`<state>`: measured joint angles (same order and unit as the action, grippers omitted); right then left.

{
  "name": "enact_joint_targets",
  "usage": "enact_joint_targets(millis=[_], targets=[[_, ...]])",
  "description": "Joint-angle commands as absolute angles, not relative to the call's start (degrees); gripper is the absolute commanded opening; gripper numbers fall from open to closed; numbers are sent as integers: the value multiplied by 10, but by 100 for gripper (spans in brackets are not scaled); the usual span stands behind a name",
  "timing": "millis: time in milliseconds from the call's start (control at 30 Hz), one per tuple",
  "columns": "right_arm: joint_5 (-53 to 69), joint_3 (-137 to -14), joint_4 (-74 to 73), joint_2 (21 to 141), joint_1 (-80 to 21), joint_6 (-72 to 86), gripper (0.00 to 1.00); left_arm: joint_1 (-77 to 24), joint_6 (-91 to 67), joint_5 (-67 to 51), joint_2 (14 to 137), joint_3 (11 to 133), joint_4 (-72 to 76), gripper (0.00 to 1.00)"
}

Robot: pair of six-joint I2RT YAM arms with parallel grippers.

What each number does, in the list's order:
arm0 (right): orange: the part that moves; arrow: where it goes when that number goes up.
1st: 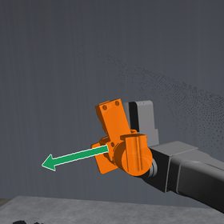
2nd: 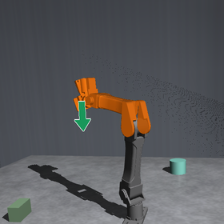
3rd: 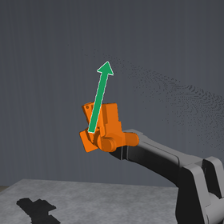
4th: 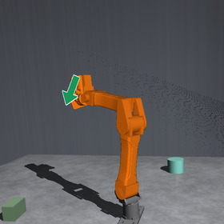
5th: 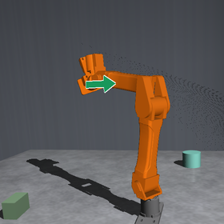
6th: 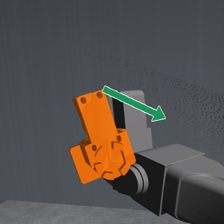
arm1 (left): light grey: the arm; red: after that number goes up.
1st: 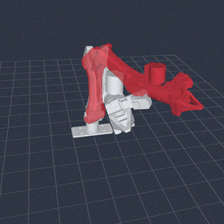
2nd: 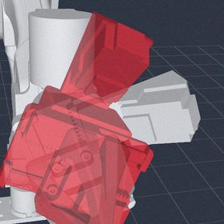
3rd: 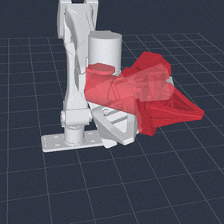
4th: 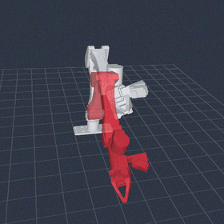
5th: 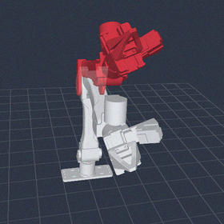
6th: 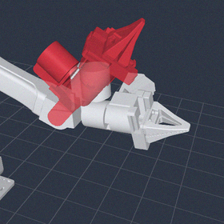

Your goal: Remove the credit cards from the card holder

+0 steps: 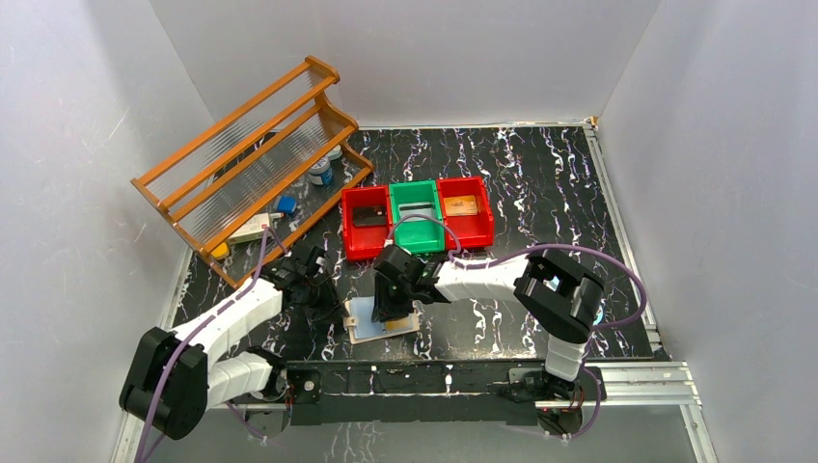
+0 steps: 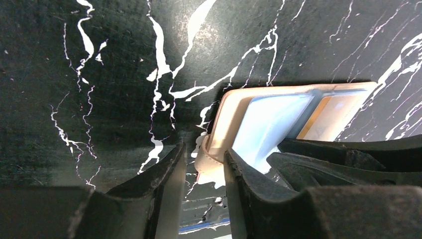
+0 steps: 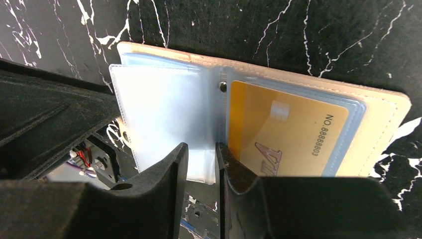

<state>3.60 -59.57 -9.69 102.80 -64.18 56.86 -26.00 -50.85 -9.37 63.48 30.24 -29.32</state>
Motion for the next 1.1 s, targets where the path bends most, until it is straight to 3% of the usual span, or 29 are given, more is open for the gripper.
enact_joint_targets(millis=[0, 200, 433, 567, 767, 1067], targets=[[24, -618, -112, 1039, -640, 571, 35, -263, -516, -101, 643, 296, -313, 30], [25, -619, -112, 1043, -640, 572, 35, -263, -504, -133, 639, 296, -302, 5], [34, -622, -107, 1046, -639, 569, 35, -263, -517, -113, 593, 296, -314, 3], [54, -621, -74, 1031, -639, 555, 37, -263, -518, -101, 569, 308, -322, 16], [36, -612, -42, 967, -638, 544, 41, -263, -491, -108, 541, 347, -321, 45], [-103, -553, -115, 885, -627, 595, 44, -263, -484, -191, 529, 336, -220, 57]])
